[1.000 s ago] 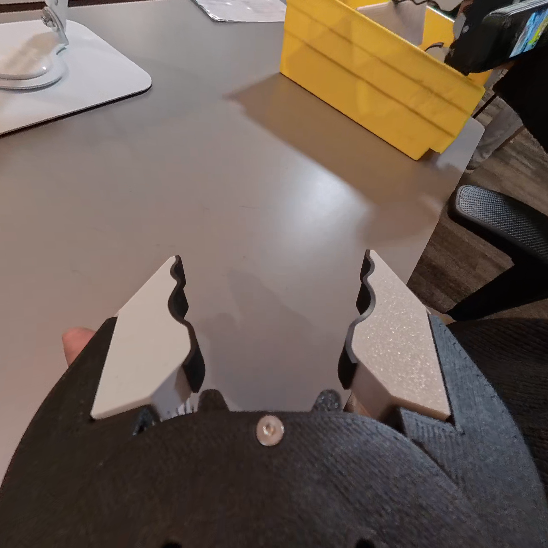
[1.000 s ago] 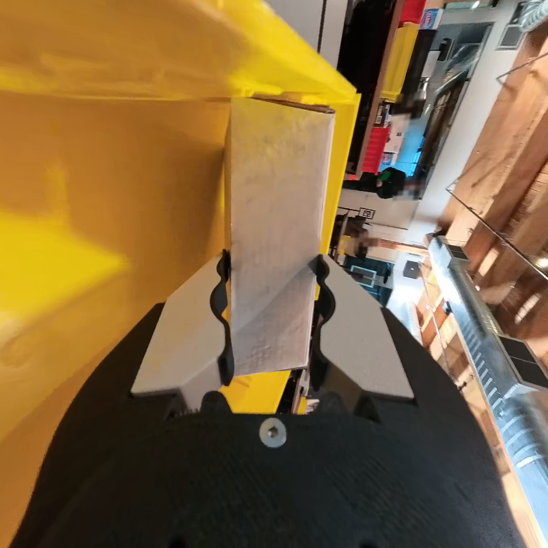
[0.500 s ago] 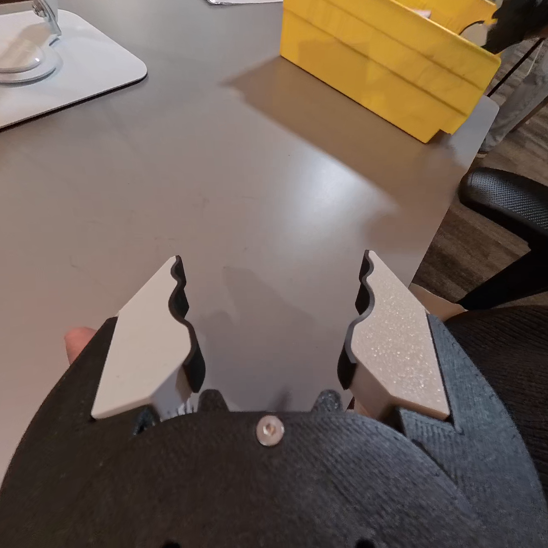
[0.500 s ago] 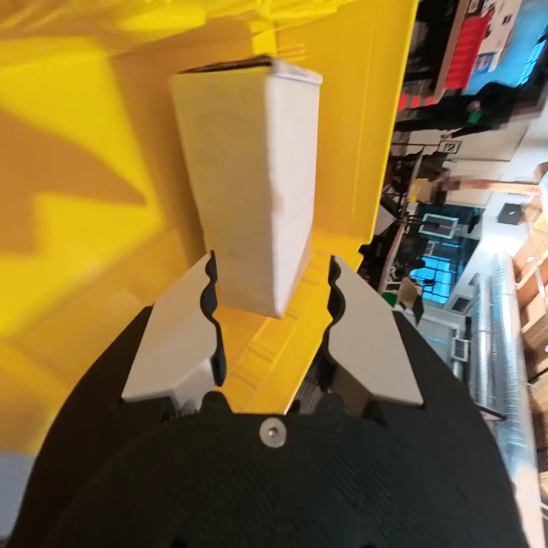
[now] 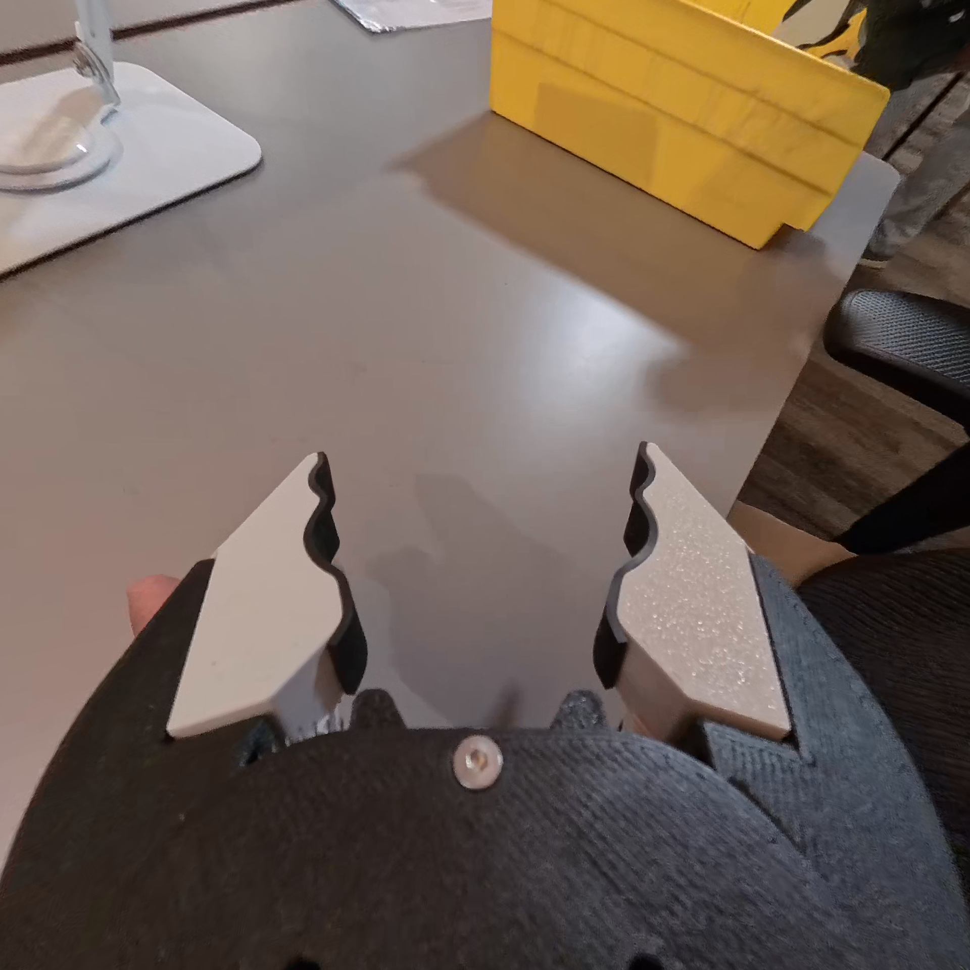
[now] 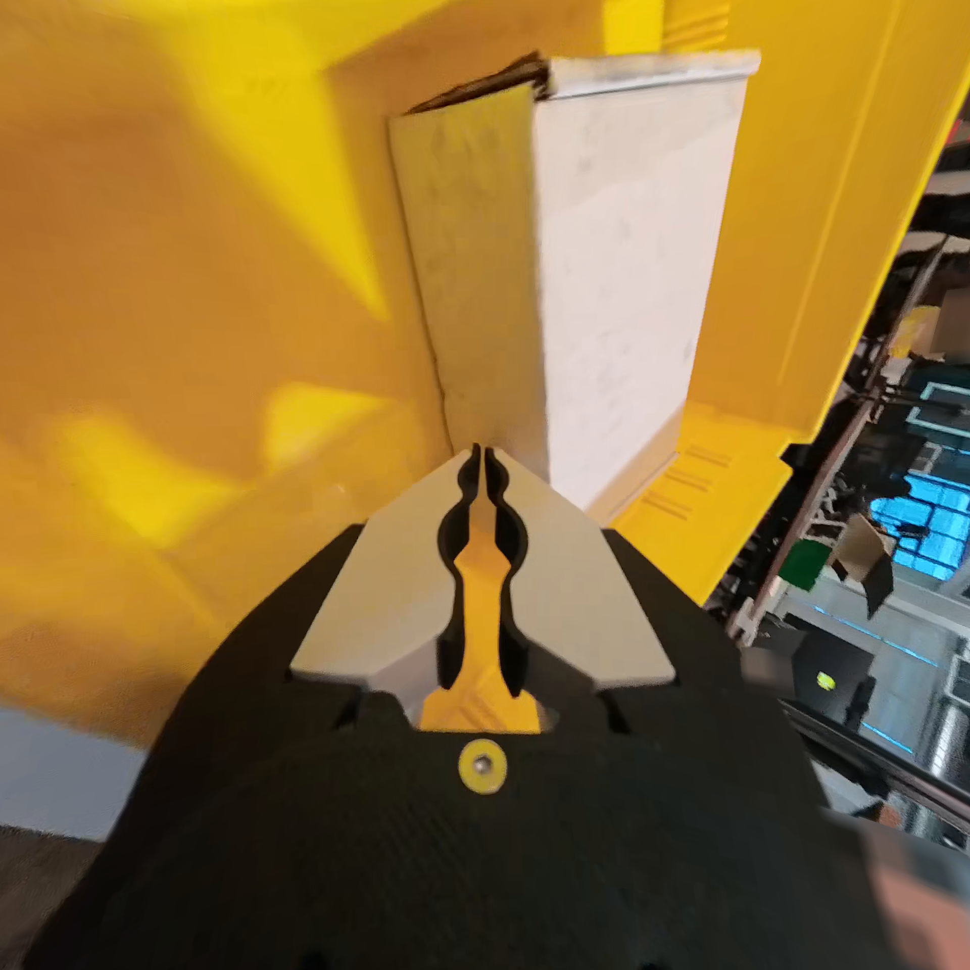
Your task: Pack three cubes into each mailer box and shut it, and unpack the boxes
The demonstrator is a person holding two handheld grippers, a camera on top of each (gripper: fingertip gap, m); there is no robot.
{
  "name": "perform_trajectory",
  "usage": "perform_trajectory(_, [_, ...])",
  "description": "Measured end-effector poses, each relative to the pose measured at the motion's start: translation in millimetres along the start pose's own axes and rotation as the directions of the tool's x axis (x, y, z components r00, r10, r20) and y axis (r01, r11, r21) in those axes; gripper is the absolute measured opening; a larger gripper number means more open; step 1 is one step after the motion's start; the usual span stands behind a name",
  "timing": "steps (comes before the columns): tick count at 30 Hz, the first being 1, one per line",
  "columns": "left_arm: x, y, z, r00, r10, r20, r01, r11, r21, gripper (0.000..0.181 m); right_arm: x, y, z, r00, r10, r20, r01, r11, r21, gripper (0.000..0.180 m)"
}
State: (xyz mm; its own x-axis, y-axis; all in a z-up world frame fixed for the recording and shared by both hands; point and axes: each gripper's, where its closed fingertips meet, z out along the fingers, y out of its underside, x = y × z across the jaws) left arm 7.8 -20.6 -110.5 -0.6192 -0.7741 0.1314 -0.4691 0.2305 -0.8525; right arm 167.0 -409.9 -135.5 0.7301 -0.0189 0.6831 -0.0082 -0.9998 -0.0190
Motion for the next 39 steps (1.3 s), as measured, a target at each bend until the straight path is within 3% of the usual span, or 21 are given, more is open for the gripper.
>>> perform_trajectory(1, [-2, -2, -1, 1.000, 0.011, 0.014, -0.012, 1.000, 0.014, 0.110, 4, 1, 3, 1.000, -0.003, -0.012, 0.003, 1.000, -0.018, 0.001])
perform_trajectory(7, [-8, -4, -2, 1.000, -0.007, 0.025, 0.006, 0.999, 0.035, 0.108, 16, -14, 16, 0.999, 0.028, -0.027, -0.028, 1.000, -0.006, 0.004])
perform_trajectory(16, [-11, 4, 1, 1.000, -0.013, 0.020, 0.013, 1.000, 0.017, 0.108, 6, -53, 18, 0.998, 0.053, 0.017, -0.055, 0.990, 0.132, 0.004])
perform_trajectory(29, [-7, 5, 0, 1.000, -0.016, 0.006, 0.016, 1.000, 0.002, 0.107, 19, -45, 10, 0.984, 0.178, 0.008, -0.178, 0.973, 0.148, 0.012])
perform_trajectory(34, [-1, 9, 3, 1.000, -0.023, -0.017, 0.023, 0.999, -0.023, 0.105, 51, -46, -38, 0.884, 0.461, 0.074, -0.462, 0.839, 0.289, 0.021])
perform_trajectory(39, [4, 12, 9, 0.999, -0.023, -0.032, 0.022, 0.999, -0.032, 0.102, 67, -130, -129, 0.817, 0.512, 0.265, -0.564, 0.614, 0.552, 0.023])
